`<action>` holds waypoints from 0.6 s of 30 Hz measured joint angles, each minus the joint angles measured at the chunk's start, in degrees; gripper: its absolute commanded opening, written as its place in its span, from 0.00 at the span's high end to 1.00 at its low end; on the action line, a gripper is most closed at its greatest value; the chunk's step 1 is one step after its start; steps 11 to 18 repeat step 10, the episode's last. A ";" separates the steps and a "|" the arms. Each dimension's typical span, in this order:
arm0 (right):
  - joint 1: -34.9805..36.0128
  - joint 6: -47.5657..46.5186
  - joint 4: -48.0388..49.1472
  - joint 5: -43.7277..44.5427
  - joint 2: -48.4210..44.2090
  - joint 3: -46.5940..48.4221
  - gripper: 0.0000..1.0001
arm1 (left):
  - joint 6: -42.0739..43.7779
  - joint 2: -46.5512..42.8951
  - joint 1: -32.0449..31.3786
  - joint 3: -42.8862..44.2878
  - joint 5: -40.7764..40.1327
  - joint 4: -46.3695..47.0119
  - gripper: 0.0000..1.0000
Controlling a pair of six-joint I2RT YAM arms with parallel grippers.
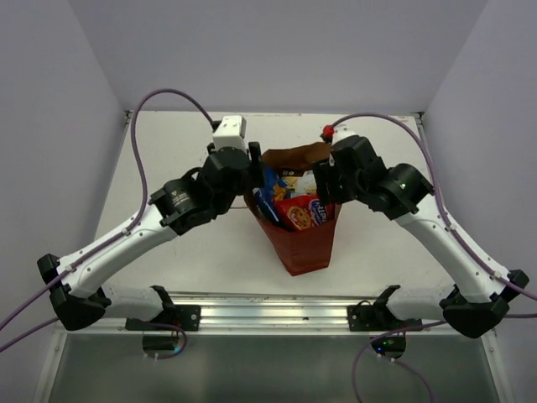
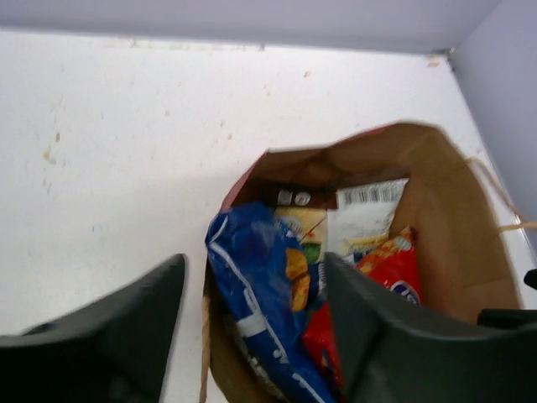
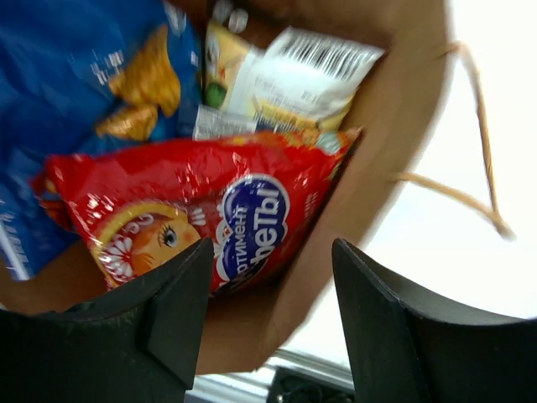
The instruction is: Place the snacks into the paper bag
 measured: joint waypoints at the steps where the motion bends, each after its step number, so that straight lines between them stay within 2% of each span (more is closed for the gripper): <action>1: 0.00 0.11 -0.57 1.31 0.00 2.45 0.37 | 1.33 0.79 -0.07 3.26 -0.35 0.37 0.15; 2: 0.00 0.15 -1.01 2.86 -0.02 4.96 0.37 | 2.32 1.49 -0.11 6.45 -1.09 1.20 0.02; 3: 0.00 0.13 -1.14 4.74 -0.11 7.10 0.36 | 3.34 1.97 -0.13 9.53 -1.88 1.90 0.00; 5: 0.00 0.15 -1.18 8.09 -0.98 9.07 0.31 | 5.60 2.19 -0.24 14.19 -3.78 3.63 0.00; 10: 0.00 1.05 -4.81 14.82 -3.26 7.08 0.30 | 9.86 0.42 0.50 17.86 -6.93 5.44 0.00; 18: 0.00 1.05 -4.81 14.82 -3.26 7.08 0.30 | 9.86 0.42 0.50 17.86 -6.93 5.44 0.00</action>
